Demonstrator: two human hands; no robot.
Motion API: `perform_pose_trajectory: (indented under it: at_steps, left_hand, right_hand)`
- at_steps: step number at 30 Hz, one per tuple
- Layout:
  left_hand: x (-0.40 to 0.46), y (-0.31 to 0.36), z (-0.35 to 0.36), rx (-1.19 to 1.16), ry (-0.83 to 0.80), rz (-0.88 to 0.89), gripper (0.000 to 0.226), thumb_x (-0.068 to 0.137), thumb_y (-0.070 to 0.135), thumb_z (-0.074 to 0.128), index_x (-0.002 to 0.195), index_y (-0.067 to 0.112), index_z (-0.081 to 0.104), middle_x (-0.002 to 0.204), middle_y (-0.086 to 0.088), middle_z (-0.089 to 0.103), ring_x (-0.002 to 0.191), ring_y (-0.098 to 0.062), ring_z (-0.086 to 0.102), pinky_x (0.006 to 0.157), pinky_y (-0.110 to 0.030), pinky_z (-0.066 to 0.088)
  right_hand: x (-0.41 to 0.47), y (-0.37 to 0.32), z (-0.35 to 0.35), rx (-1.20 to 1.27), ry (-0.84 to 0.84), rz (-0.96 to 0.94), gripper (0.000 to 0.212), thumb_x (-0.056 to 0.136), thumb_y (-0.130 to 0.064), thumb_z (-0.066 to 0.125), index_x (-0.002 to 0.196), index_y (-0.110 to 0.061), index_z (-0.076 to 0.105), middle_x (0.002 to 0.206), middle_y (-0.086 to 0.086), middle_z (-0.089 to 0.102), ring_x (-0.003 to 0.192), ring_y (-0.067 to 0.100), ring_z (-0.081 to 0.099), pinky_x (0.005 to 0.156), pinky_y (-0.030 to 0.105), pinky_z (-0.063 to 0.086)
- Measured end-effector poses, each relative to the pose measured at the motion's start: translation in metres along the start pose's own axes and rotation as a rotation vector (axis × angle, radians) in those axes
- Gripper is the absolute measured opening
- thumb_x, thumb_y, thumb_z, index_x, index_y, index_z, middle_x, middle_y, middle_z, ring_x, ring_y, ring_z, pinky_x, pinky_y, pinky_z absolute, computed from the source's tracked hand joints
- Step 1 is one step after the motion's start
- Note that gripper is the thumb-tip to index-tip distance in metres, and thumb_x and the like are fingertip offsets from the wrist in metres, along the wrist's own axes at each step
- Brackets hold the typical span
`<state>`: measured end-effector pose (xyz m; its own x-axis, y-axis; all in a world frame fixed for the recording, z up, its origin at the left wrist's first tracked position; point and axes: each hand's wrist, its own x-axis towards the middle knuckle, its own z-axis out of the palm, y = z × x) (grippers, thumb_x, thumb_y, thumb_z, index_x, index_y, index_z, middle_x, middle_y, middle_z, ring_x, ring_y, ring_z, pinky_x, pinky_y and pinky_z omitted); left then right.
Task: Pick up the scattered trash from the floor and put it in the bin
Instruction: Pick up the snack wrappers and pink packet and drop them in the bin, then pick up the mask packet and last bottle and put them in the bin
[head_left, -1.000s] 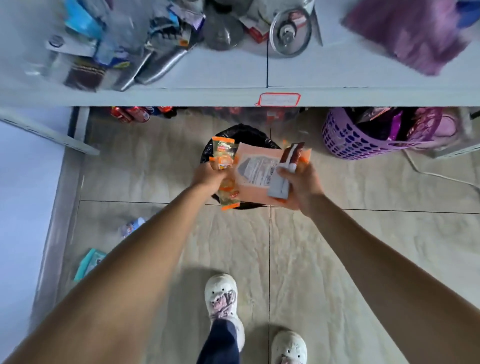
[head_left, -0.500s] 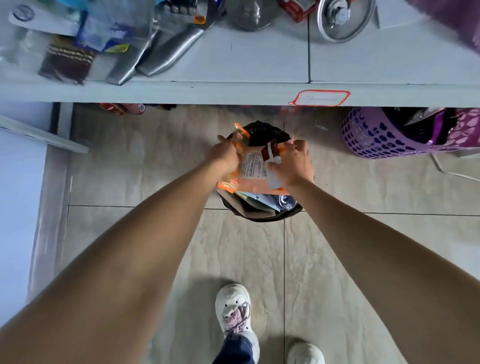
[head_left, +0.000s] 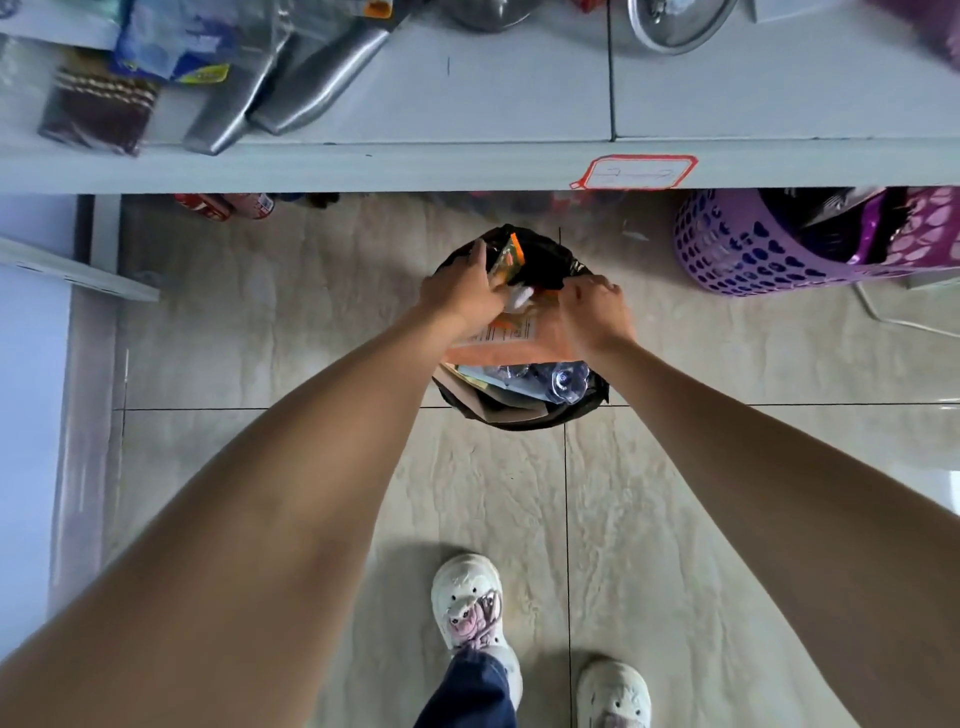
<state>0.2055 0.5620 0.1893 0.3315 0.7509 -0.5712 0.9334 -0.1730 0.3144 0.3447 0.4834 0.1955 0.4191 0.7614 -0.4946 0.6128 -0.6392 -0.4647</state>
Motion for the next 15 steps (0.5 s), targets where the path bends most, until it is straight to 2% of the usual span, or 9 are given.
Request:
perform_pose_trajectory:
  at_steps: [2,3,4,6,8,12,15]
  left_hand:
    - [-0.002,0.001,-0.002,0.018,0.07,0.054,0.065,0.091,0.047,0.045,0.147,0.018,0.033,0.143,-0.01,0.052,0.123,-0.033,0.054,0.096,-0.04,0.045]
    - [-0.003,0.001,-0.002,0.043,0.09,0.079,0.055,0.091,0.043,0.046,0.14,0.019,0.044,0.137,-0.009,0.057,0.12,-0.031,0.056,0.093,-0.039,0.045]
    - [-0.005,0.001,-0.002,0.07,0.092,0.094,0.048,0.092,0.041,0.045,0.135,0.021,0.051,0.133,-0.009,0.06,0.118,-0.03,0.057,0.092,-0.038,0.044]
    - [-0.011,0.0,-0.004,0.123,0.047,0.107,0.045,0.094,0.04,0.044,0.135,0.023,0.051,0.135,-0.009,0.058,0.12,-0.03,0.056,0.094,-0.039,0.042]
    - [-0.018,-0.001,-0.006,0.185,0.029,0.124,0.045,0.095,0.041,0.044,0.135,0.022,0.051,0.136,-0.01,0.056,0.12,-0.029,0.055,0.094,-0.038,0.042]
    - [-0.039,-0.005,-0.013,0.187,0.076,0.132,0.04,0.095,0.036,0.042,0.128,0.018,0.056,0.126,-0.01,0.061,0.112,-0.03,0.059,0.087,-0.037,0.045]
    - [-0.065,-0.012,-0.019,0.221,0.118,0.123,0.038,0.095,0.034,0.041,0.125,0.019,0.059,0.12,-0.01,0.065,0.107,-0.03,0.061,0.079,-0.034,0.042]
  right_hand:
    - [-0.004,-0.001,-0.002,0.007,0.015,-0.031,0.033,0.09,-0.02,0.033,0.065,-0.02,0.054,0.096,0.015,0.054,0.096,0.024,0.05,0.082,0.036,0.039]
    - [-0.007,-0.001,-0.004,-0.006,0.003,-0.049,0.032,0.09,-0.021,0.033,0.062,-0.021,0.05,0.095,0.013,0.054,0.094,0.023,0.05,0.08,0.036,0.039]
    - [-0.01,-0.001,-0.006,-0.029,-0.01,-0.068,0.032,0.091,-0.022,0.033,0.068,-0.019,0.055,0.099,0.013,0.058,0.098,0.025,0.052,0.082,0.037,0.042]
    - [-0.016,0.0,-0.011,-0.085,-0.03,-0.099,0.035,0.092,-0.022,0.034,0.096,-0.011,0.067,0.115,0.013,0.062,0.112,0.029,0.053,0.092,0.04,0.043]
    - [-0.022,0.0,-0.016,-0.146,-0.044,-0.116,0.037,0.093,-0.023,0.035,0.112,-0.011,0.065,0.127,0.011,0.059,0.119,0.028,0.049,0.098,0.04,0.041]
    - [-0.035,0.001,-0.025,-0.255,-0.061,-0.139,0.039,0.095,-0.029,0.038,0.123,-0.014,0.06,0.135,0.009,0.053,0.125,0.026,0.045,0.1,0.038,0.036]
    - [-0.053,-0.002,-0.032,-0.34,-0.074,-0.214,0.039,0.093,-0.029,0.038,0.122,-0.015,0.061,0.134,0.007,0.054,0.127,0.025,0.043,0.102,0.038,0.033]
